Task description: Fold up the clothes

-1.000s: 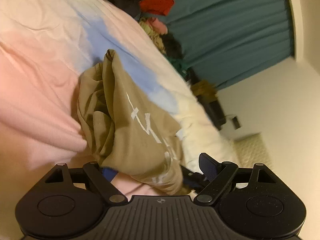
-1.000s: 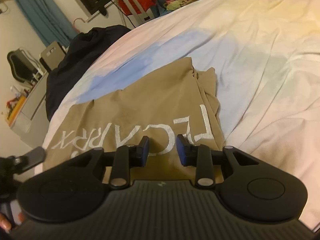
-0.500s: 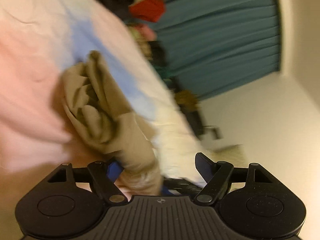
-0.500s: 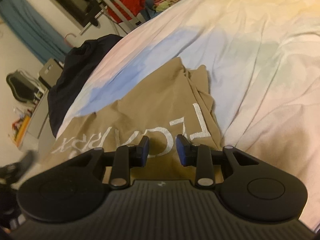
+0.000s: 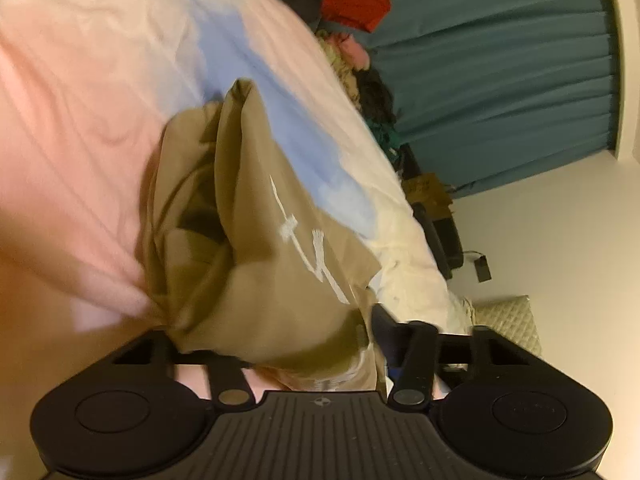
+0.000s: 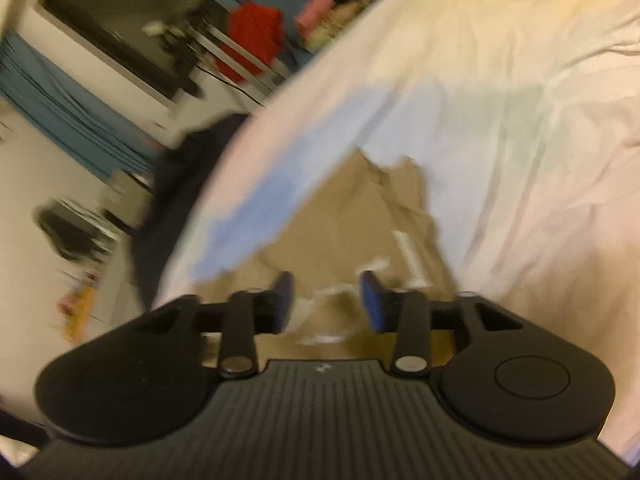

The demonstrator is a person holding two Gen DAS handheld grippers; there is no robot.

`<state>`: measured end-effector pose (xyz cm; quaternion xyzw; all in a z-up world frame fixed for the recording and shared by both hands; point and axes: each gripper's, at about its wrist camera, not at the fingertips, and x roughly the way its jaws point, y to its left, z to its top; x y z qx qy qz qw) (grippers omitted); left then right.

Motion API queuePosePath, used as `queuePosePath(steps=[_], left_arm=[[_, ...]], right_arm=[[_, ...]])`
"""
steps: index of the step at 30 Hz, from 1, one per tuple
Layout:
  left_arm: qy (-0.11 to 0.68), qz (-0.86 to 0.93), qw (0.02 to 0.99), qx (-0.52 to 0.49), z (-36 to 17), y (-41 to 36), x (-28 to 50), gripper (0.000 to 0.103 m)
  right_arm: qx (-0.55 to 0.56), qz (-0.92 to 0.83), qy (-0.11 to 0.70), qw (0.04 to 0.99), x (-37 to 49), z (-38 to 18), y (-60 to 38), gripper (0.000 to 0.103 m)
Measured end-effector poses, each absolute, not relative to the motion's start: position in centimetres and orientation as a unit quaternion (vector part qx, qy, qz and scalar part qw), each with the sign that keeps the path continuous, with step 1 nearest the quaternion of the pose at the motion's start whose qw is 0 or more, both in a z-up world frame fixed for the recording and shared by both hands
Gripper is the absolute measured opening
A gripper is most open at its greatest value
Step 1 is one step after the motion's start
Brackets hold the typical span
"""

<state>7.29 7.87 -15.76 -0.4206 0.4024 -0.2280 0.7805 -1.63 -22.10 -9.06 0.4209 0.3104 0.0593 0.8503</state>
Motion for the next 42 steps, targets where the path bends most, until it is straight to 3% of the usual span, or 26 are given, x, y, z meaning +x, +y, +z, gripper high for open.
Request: queuePosePath(steps=[2,10,18,19,21,22,24,26,29,34,37,39,42], left_arm=[[0.388,-0.236,0.790,-0.412,-15.2,7.7,7.3,0.040],[0.361,-0.237,0.796,-0.424,-14.7,7.8,7.7,0.030],[0.305,-0.251,0.771,-0.500,-14.5,10.0,7.8,0.026],[0.302,-0.249,0.768,-0.507,-14.3,9.4,8.9,0.026],[0.303,-0.241,0.763,-0.517,-14.5,9.9,8.9,0.026],[0.309,-0.238,0.761,-0.518,-14.8,10.0,9.0,0.026],[0.322,-0.229,0.754,-0.524,-15.4,10.0,9.3,0.029],[0.337,-0.220,0.745,-0.532,-16.1,10.0,9.7,0.035],[0.360,-0.193,0.737,-0.538,-17.0,9.9,10.2,0.058],[0.385,-0.160,0.739,-0.529,-17.8,10.0,10.9,0.059],[0.387,-0.158,0.735,-0.534,-17.9,9.9,10.5,0.056],[0.380,-0.167,0.733,-0.538,-17.6,9.8,10.2,0.038],[0.367,-0.188,0.735,-0.538,-16.4,9.3,9.7,0.029]], right_arm=[[0.474,0.101,0.283,0.827,-2.6,-8.6,-22.1,0.096],[0.667,0.209,0.336,0.630,-1.4,-15.0,-18.5,0.096],[0.717,0.136,0.281,0.624,-0.7,-18.0,-20.7,0.095],[0.715,0.119,0.270,0.633,-0.8,-17.9,-21.2,0.093],[0.710,0.091,0.270,0.644,-0.9,-17.9,-22.0,0.065],[0.705,0.081,0.274,0.649,-0.9,-17.9,-22.2,0.059],[0.684,0.063,0.281,0.671,-1.0,-17.7,-22.1,0.032],[0.660,0.054,0.287,0.693,-1.0,-17.4,-22.0,0.028],[0.625,0.048,0.289,0.724,-1.1,-16.8,-21.9,0.022],[0.587,0.039,0.281,0.759,-2.0,-15.6,-21.8,0.019],[0.564,0.032,0.276,0.777,-2.6,-14.2,-21.2,0.019],[0.557,0.031,0.268,0.785,-3.2,-13.1,-21.2,0.019],[0.560,0.028,0.257,0.787,-5.0,-11.3,-21.6,0.019]])
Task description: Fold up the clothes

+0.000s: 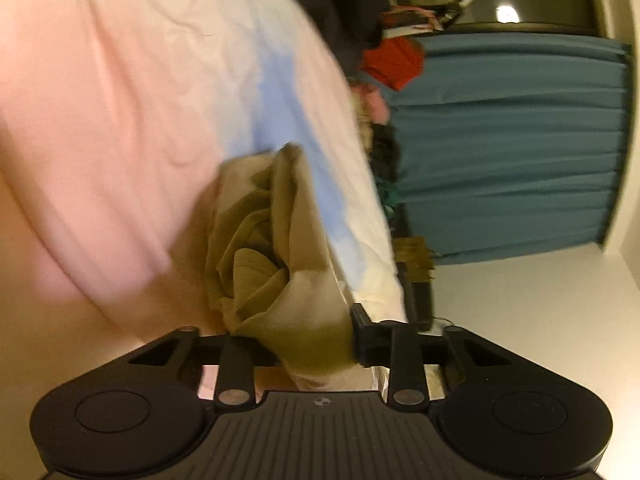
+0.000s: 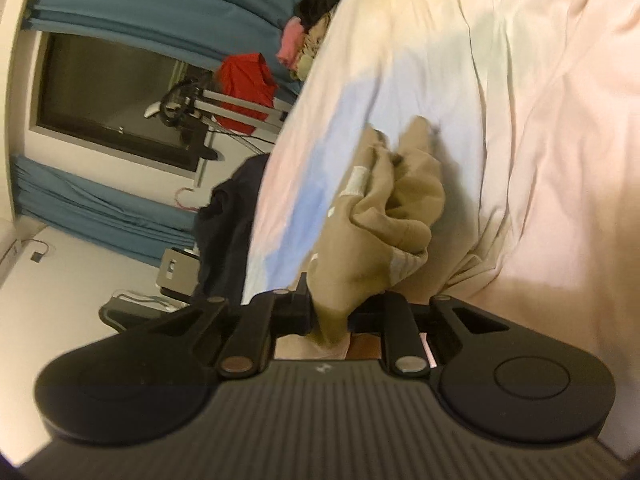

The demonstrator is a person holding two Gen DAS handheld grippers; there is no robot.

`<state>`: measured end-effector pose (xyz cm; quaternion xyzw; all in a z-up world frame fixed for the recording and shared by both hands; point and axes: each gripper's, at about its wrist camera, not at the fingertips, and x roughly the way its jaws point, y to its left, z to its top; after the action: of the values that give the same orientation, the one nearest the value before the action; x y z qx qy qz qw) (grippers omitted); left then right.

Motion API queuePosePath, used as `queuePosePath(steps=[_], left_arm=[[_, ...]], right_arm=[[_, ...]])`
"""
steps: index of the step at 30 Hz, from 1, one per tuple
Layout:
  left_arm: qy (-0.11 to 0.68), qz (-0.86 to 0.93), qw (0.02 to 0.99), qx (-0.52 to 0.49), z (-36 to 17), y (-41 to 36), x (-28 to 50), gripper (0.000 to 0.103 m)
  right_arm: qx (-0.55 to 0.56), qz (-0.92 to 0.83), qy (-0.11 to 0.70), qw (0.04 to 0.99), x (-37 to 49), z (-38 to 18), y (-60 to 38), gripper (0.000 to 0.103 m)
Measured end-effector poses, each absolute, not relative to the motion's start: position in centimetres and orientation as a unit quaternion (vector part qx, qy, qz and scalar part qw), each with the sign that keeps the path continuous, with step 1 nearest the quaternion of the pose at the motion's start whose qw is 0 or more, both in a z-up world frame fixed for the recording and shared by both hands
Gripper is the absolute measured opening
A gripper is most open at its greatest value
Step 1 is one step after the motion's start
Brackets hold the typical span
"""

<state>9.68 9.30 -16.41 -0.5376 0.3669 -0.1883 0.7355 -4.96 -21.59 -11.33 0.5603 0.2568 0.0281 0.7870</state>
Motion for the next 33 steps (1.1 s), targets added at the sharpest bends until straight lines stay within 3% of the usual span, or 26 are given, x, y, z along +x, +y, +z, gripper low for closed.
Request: queuePosePath(steps=[12,25,29,33], left_arm=[[0.454,-0.247,0.720,-0.463,-6.3,-2.7,12.4,0.024],[0.458,-0.301,0.727,-0.415,-2.6,-29.3,31.2,0.022],[0.431,-0.341,0.743,-0.382,-2.3,-36.0,34.2,0.022],[0.413,-0.354,0.764,-0.347,-6.0,-38.8,33.6,0.023]], right_arm=[[0.625,-0.041,0.229,0.745,-10.0,-5.0,-30.6,0.019],[0.542,-0.184,0.110,0.813,4.1,1.5,-48.4,0.019],[0.526,-0.201,0.082,0.822,6.8,0.4,-52.8,0.019],[0.502,-0.209,0.083,0.835,6.5,-4.7,-54.2,0.019]])
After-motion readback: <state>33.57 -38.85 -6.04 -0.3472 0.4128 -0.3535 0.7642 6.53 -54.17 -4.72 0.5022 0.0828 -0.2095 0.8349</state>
